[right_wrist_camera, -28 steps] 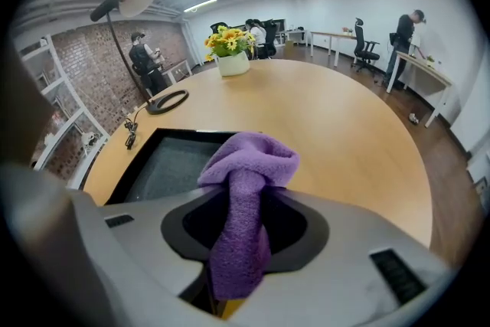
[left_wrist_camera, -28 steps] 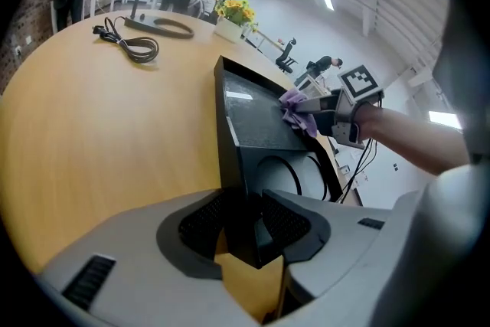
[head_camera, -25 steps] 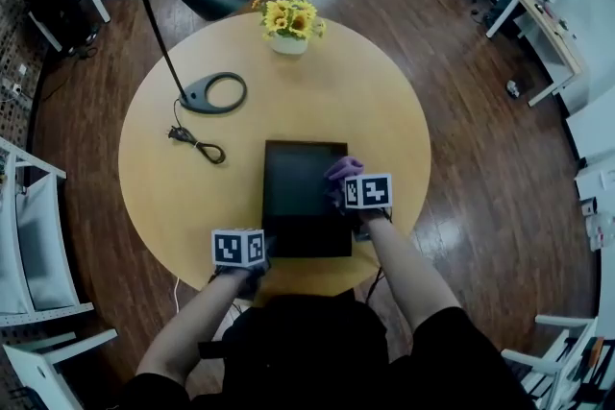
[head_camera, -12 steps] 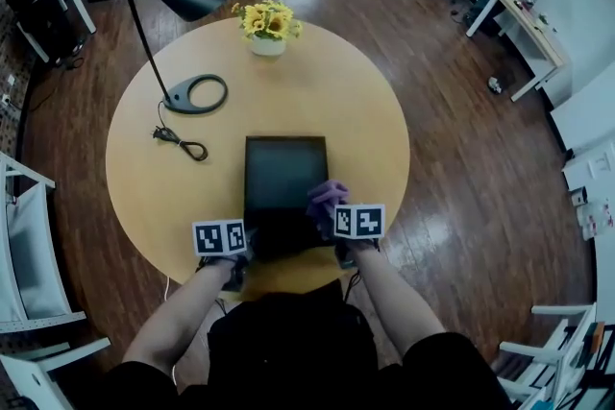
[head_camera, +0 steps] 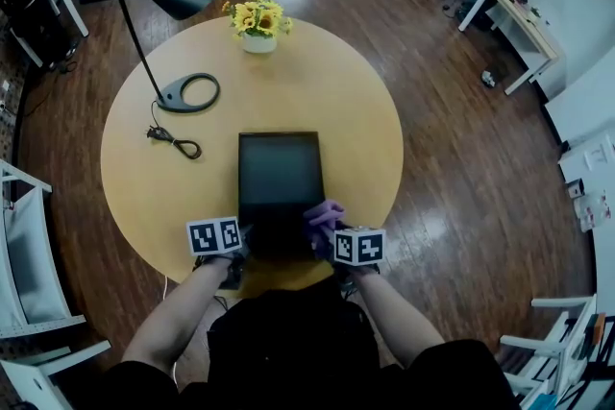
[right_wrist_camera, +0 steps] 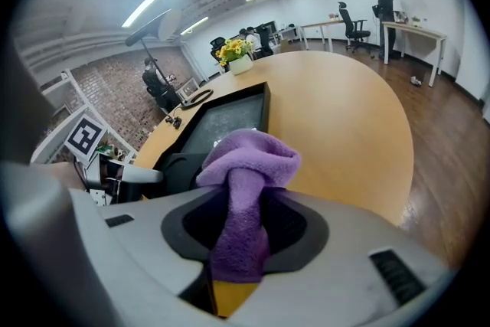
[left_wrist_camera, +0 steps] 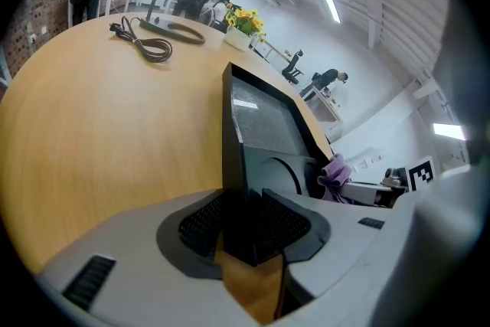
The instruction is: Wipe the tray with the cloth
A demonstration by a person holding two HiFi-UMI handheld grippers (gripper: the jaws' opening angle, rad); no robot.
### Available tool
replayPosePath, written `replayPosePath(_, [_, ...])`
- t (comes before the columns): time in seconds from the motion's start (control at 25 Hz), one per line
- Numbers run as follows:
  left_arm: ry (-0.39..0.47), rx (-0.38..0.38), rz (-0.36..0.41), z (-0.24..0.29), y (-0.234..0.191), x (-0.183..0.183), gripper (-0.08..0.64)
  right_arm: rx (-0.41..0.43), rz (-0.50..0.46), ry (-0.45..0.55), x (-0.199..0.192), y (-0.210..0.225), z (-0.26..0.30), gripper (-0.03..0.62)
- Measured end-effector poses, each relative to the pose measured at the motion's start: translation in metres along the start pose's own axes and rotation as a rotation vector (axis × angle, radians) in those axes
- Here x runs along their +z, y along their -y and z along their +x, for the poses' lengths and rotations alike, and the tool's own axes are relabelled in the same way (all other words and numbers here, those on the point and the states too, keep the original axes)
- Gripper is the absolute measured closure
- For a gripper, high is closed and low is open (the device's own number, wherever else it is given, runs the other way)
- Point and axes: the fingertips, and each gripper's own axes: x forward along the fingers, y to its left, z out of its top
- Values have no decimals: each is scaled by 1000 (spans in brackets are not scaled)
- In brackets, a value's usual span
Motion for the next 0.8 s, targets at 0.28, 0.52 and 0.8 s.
replayPosePath(0.28, [43,48,-2,-7,6,-3,422,26,-42,-40,4,1,1,460])
replayPosePath(0.52, [88,93,-112,-15,12,-22,428,10,-126,-61,25,12,8,469])
replayPosePath(0.8, [78,101,-324,-8,36,-49,430,27,-333,-127,66,27,24,472])
